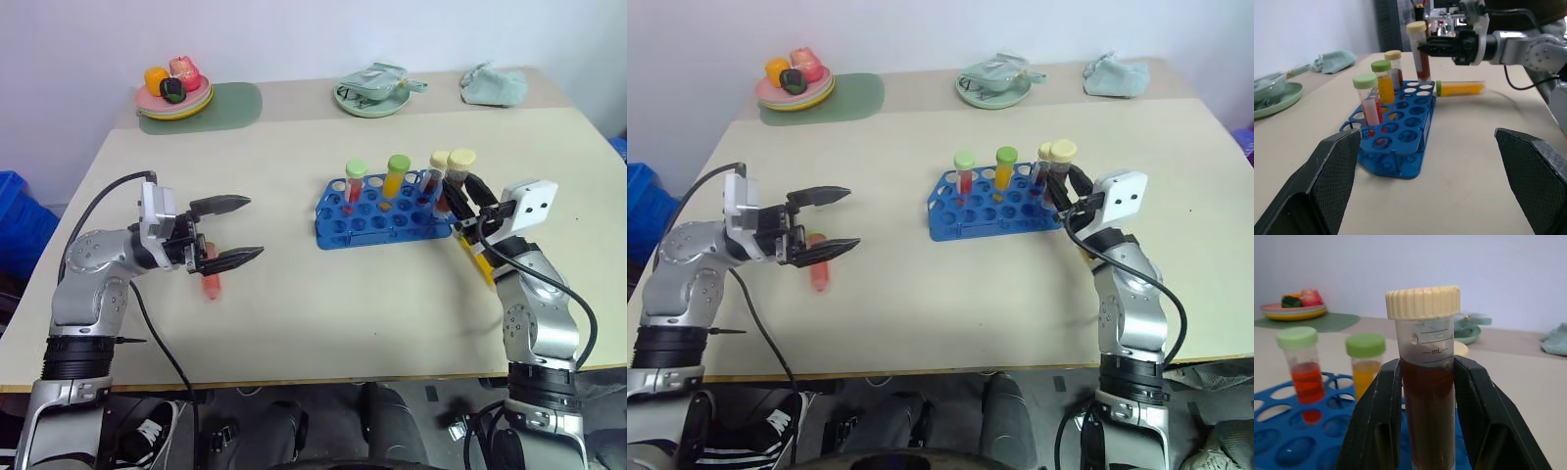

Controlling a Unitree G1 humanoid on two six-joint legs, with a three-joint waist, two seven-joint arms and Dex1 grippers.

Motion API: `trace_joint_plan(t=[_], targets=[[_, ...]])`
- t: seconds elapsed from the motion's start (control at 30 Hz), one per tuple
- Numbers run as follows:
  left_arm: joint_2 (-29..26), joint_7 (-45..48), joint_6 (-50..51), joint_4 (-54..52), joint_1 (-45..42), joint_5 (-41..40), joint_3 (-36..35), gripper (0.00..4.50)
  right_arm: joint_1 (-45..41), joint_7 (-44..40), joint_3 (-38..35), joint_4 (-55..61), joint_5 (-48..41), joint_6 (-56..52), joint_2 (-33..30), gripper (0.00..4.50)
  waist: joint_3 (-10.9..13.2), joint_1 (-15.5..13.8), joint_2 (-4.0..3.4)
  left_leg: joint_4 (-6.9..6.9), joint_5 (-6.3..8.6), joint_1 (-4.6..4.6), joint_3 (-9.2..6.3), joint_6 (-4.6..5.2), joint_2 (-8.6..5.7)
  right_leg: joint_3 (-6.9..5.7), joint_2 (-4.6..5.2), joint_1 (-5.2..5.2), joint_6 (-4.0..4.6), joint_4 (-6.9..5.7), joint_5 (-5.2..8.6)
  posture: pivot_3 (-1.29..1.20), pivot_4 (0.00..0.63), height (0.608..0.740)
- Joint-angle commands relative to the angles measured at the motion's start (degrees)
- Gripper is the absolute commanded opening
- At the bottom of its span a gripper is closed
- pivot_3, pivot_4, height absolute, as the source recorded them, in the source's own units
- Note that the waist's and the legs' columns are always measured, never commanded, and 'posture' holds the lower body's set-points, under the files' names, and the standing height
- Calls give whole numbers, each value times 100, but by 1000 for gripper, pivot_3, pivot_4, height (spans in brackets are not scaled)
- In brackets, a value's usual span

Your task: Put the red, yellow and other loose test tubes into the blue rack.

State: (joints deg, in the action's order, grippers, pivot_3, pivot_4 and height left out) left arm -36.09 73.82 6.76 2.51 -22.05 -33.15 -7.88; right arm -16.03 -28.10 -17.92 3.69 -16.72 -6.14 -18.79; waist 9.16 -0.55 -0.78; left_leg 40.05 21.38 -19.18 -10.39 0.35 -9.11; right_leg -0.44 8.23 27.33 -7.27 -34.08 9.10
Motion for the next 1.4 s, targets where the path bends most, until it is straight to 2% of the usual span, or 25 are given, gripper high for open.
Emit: trace_joint_plan(t=[0.03, 0.57, 0.83, 0.93, 1.07, 1.2, 1.4], targets=[[-144, -45, 63, -247, 31, -75, -157, 4500, -42, 5, 5, 61, -45, 277, -92, 1279, 0, 1, 0, 0, 0, 0, 0, 0, 1, 1, -2, 0, 0, 0, 0, 0, 150, 740], [-246, -19, 169, -270, -61, -99, -149, 4500, 235, 121, 367, 59, -53, 534, 96, 1279, 0, 11, 0, -4, 0, 6, 3, 0, 9, 11, -16, -1, 1, 1, -1, 0, 150, 740], [-288, -46, 283, -349, -120, -100, -155, 4500, 159, 99, 128, -217, -674, 103, 91, 1279, 0, 15, 0, -6, 1, 8, 10, -1, 13, 16, -22, -1, 4, 3, -2, 0, 150, 740], [-296, -35, 270, -336, -119, -98, -154, 4500, 143, 140, 135, -216, -703, 59, 57, 2402, 0, 14, 0, -6, 1, 8, 11, 0, 14, 17, -22, -2, 5, 5, -3, 0, 150, 740], [-283, -26, 246, -312, -116, -91, -150, 4500, 57, 172, 103, -154, -716, -20, -78, 4408, 0, 13, 0, -6, 1, 8, 12, 0, 14, 17, -23, -1, 5, 5, -3, 0, 150, 740], [-213, -32, 226, -346, -50, -105, -120, 4500, 67, -12, -5, 36, -743, -324, -589, 4461, 1, -12, -1, -6, 1, 7, 14, 0, 14, 18, -22, -1, 6, 5, -4, 0, 150, 740], [-111, -89, 227, -544, 92, -94, -53, 4500, 226, -747, -478, 768, -1414, -1524, -2028, 4461, 1, -23, -1, -5, 2, 5, 18, 3, 15, 20, -22, -1, 6, 9, -4, 0, 150, 740]])
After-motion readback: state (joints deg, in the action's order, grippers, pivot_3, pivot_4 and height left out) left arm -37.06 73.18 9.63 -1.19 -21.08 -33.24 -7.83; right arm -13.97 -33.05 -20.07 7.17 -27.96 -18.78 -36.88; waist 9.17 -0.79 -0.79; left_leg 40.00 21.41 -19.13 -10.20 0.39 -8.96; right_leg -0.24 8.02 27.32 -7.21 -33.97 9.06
